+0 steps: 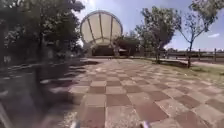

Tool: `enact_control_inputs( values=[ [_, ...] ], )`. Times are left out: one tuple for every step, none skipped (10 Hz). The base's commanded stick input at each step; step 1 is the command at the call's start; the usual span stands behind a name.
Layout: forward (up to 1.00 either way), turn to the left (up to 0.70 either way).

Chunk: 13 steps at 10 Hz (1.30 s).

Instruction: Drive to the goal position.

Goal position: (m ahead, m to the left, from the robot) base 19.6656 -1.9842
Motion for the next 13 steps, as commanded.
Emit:
enact_control_inputs(
  values=[
    [0.85,0.08],
    [0.85,0.23],
    [0.85,0.27],
    [0.85,0.27],
    [0.85,0.19],
    [0.85,0.00],
    [0.85,0.00],
    [0.85,0.00],
    [0.85,0.00],
    [0.85,0.00],
    [0.85,0.00],
    [0.85,0.00],
    [0.85,0.00]
  ],
)
